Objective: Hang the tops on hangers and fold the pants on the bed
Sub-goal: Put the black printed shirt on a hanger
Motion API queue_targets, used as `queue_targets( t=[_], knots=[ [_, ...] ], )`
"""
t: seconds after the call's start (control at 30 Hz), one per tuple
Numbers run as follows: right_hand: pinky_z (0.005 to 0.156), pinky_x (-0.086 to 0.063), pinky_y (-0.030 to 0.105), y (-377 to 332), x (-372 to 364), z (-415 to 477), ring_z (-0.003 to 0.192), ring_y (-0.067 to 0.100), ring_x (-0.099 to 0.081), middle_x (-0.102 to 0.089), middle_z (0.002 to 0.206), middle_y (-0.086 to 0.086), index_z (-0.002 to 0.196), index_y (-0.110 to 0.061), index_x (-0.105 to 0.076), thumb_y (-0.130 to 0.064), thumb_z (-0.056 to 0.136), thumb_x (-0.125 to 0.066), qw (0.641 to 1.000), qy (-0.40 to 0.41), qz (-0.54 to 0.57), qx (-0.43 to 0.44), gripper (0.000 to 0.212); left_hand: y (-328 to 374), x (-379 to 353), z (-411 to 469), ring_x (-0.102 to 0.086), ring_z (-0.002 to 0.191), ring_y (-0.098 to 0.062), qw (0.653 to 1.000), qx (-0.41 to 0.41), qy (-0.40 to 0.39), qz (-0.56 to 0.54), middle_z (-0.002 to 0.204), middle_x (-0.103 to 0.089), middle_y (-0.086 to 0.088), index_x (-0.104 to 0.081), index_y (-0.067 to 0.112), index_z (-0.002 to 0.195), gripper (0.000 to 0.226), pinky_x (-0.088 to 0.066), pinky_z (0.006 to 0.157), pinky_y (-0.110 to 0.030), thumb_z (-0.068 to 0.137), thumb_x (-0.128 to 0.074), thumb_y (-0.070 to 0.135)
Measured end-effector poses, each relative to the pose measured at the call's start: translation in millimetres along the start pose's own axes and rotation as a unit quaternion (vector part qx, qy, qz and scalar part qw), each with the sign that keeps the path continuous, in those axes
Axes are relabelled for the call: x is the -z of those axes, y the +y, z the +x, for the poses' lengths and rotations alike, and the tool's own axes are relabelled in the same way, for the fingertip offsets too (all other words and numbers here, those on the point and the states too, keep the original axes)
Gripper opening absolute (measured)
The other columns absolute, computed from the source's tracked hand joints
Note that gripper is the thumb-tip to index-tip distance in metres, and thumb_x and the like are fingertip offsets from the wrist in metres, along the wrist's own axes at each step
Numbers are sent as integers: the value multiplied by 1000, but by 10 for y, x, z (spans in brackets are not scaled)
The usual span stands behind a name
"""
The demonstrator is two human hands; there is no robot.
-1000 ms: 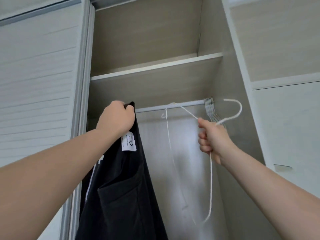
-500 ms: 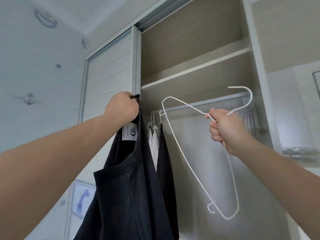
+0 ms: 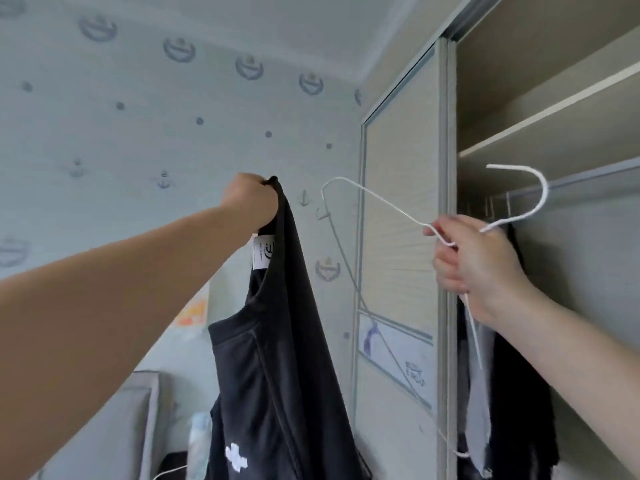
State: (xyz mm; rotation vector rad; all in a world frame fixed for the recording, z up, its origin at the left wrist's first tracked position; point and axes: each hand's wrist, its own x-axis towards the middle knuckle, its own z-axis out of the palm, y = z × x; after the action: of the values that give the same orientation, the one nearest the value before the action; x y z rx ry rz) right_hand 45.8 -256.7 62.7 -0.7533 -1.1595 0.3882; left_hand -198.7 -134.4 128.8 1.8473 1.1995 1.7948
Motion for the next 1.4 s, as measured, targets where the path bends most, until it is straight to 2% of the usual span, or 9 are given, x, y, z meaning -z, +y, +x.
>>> queue_targets(
  t=[0.17,0.3,0.53,0.7,0.77,0.83,1.1,1.27,1.4],
  knots=[
    [37,-15,13,135,-743,-447,37,9,-17,-26,48,-3,76,-12,-59,-15,99,-49,996,-71,44,-41,26,-275,1009,-131,-43,77,-23,995,63,40,71,69,-37,-2,-42,14,73,26,-37,63,-29,98,-44,8],
    [38,-17,12,369,-1330,-951,35,8,-18,-27,49,-3,75,-13,-63,-19,102,-49,984,-128,97,-79,31,-636,1838,-444,-25,51,-12,874,100,-37,473,63,-27,8,-31,19,68,36,-21,45,-19,90,-57,6],
    [40,-17,12,964,-2326,-2101,37,9,-18,-26,50,-2,78,-8,-62,-20,104,-48,949,-219,154,-164,32,-1806,3095,-1109,-31,52,-9,794,174,-84,577,64,-34,9,-33,17,69,34,-21,47,-18,94,-50,3],
    [42,-15,11,1446,-2862,-3119,36,8,-16,-27,48,-2,76,-10,-66,-21,100,-51,916,-265,188,-235,31,-2658,3893,-1643,-64,85,-17,852,302,7,427,86,-58,6,-52,18,92,9,-42,58,-20,96,-54,10],
    [42,-16,12,1623,-3007,-3531,37,9,-17,-27,50,-2,79,-9,-67,-25,97,-54,905,-291,175,-258,28,-2984,4177,-1973,-64,78,-17,899,385,54,199,89,-60,-1,-54,15,85,14,-54,64,-24,97,-55,9],
    [43,-18,12,1774,-3132,-3935,39,10,-16,-25,52,-1,81,-9,-68,-32,91,-59,892,-317,155,-284,27,-3361,4456,-2305,-60,71,-21,891,412,105,159,83,-57,-9,-57,9,82,14,-55,66,-29,95,-54,4],
    [40,-17,13,2084,-3442,-5146,40,9,-18,-25,50,-4,85,-13,-72,-43,78,-64,843,-374,69,-381,32,-4271,5010,-3454,-45,67,-20,875,441,30,199,75,-51,-10,-70,-4,86,18,-36,60,-28,89,-53,3],
    [38,-19,15,2089,-3541,-5506,40,8,-21,-27,48,-4,84,-15,-73,-32,87,-59,834,-384,14,-396,21,-4459,5034,-3932,-36,52,-15,883,414,-44,217,60,-43,-5,-57,-9,74,20,-28,53,-24,86,-54,7],
    [40,-21,15,2142,-3608,-5575,41,7,-23,-29,48,-3,85,-17,-73,-15,99,-55,825,-420,-41,-376,23,-4516,5053,-4166,-37,37,-7,872,418,-103,234,54,-54,0,-72,4,76,20,-28,38,-15,87,-56,9]
  ],
)
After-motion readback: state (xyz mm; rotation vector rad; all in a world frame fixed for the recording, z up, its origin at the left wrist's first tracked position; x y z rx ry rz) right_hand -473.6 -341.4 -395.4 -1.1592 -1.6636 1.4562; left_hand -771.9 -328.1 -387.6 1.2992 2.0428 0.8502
